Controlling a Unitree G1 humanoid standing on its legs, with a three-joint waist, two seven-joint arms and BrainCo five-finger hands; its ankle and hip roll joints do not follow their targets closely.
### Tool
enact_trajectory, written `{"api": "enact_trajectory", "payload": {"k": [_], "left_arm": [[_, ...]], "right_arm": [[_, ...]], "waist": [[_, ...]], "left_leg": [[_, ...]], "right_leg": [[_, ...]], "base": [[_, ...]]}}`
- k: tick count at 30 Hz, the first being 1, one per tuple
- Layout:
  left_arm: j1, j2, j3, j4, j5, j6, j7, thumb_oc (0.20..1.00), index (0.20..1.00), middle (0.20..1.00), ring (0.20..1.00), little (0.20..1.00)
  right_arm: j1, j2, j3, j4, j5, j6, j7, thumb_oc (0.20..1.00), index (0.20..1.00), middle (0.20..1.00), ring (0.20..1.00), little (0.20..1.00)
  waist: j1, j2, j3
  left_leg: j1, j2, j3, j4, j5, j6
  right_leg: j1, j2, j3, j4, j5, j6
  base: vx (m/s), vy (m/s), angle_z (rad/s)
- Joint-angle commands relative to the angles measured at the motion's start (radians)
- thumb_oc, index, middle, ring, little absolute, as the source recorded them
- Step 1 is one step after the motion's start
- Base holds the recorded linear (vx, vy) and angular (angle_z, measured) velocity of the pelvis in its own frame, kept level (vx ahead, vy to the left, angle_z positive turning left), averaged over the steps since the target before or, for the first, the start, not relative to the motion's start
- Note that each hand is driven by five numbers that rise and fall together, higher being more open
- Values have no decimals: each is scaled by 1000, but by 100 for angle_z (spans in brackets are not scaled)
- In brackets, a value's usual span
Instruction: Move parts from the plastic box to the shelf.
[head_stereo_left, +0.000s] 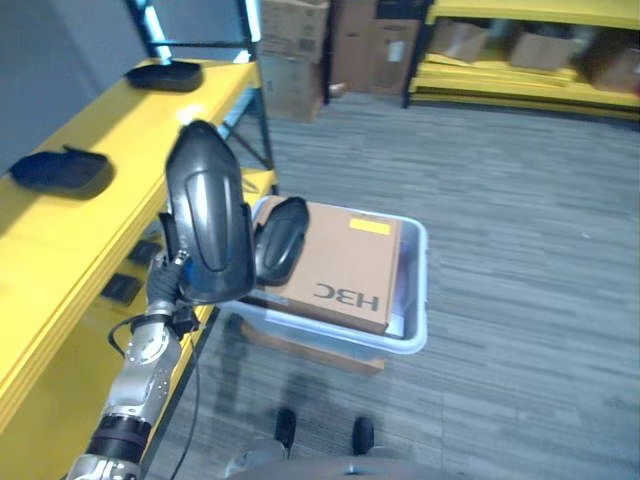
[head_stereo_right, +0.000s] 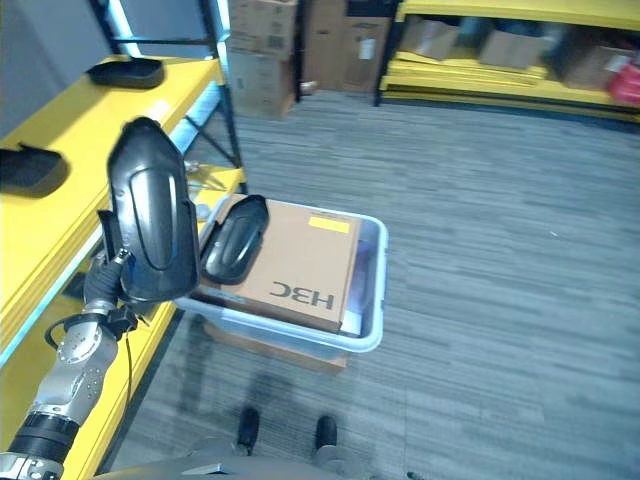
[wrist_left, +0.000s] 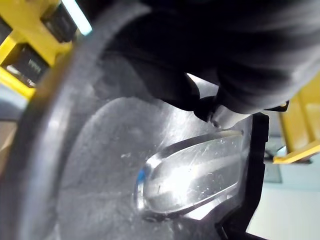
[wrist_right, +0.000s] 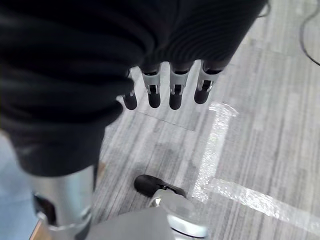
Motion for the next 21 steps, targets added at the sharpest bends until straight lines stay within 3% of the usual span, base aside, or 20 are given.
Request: {"api": "enact_trajectory", "payload": {"k": [1, 3, 5, 9, 10, 12, 16, 17, 19, 21], "left_arm": [[-76, 40, 140, -76, 46, -128, 46, 200, 200, 200, 200, 200], [-72, 32, 149, -82, 45, -147, 38, 200, 200, 200, 200, 200], [-76, 24, 146, -68, 33, -173, 15, 200, 200, 200, 200, 200], [-66, 29, 141, -55, 62, -198, 32, 200, 200, 200, 200, 200], [-38, 27, 147, -82, 107, -193, 51, 200, 200, 200, 200, 200], [-23, 26, 151, -94, 106, -186, 52, 200, 200, 200, 200, 200], [41, 39, 179, -112, 89, -187, 14, 200, 200, 200, 200, 200], [51, 44, 192, -116, 70, -189, -15, 200, 200, 200, 200, 200], [48, 51, 197, -121, 55, -183, -44, 200, 200, 200, 200, 200], [28, 66, 186, -117, 66, -182, -58, 200, 200, 200, 200, 200]], "right_arm": [[-22, 15, 34, 50, -7, 67, 32, 1000, 1000, 1000, 1000, 1000], [-17, 18, 25, 59, 11, 66, 22, 1000, 1000, 1000, 1000, 1000], [-10, 18, 19, 63, 13, 70, 16, 1000, 1000, 1000, 1000, 1000], [-26, 13, 36, 63, -19, 86, 13, 1000, 1000, 1000, 1000, 1000], [-45, 12, 43, 69, -14, 96, 9, 1000, 1000, 1000, 1000, 1000], [-50, 12, 44, 70, -13, 98, 8, 1000, 1000, 1000, 1000, 1000], [-75, 16, 50, 55, 14, 98, 19, 1000, 1000, 1000, 1000, 1000], [-83, 27, 56, 41, 43, 106, 14, 1000, 1000, 1000, 1000, 1000], [-87, 34, 56, 33, 73, 107, 2, 1000, 1000, 1000, 1000, 1000], [-90, 39, 47, 24, 105, 102, -9, 1000, 1000, 1000, 1000, 1000]], "waist": [[41, -46, 4], [43, -40, 12], [34, -28, 23], [29, -20, 25], [48, -21, 20], [56, -22, 17], [113, -36, 6], [140, -47, -7], [152, -53, -15], [150, -56, -20]], "left_leg": [[-74, -11, 85, 13, -6, -34], [-110, 17, 172, 16, 16, -50], [-146, 59, 306, 23, 48, -60], [-157, 91, 433, 26, 63, -79], [-160, 90, 468, 27, 69, -79], [-161, 87, 470, 31, 66, -77], [-170, 48, 449, 77, 18, -45], [-165, 18, 431, 94, -19, -21], [-164, -1, 422, 111, -39, 0], [-162, -25, 424, 131, -63, 34]], "right_leg": [[-9, -51, -7, 72, -107, 52], [2, -59, -78, 78, -116, 48], [12, -76, -165, 103, -131, 43], [34, -90, -239, 149, -177, 35], [48, -93, -270, 165, -190, 30], [52, -96, -278, 174, -198, 28], [79, -123, -297, 201, -224, 28], [102, -141, -301, 214, -243, 37], [111, -156, -302, 254, -266, 47], [88, -189, -290, 381, -270, 68]], "base": [[-88, -37, 89], [-103, 24, 140], [-80, 94, 217], [119, 111, 189], [195, 154, 133], [163, 123, 104], [211, 132, 16], [203, 128, -5], [212, 164, 27], [174, 197, 30]]}}
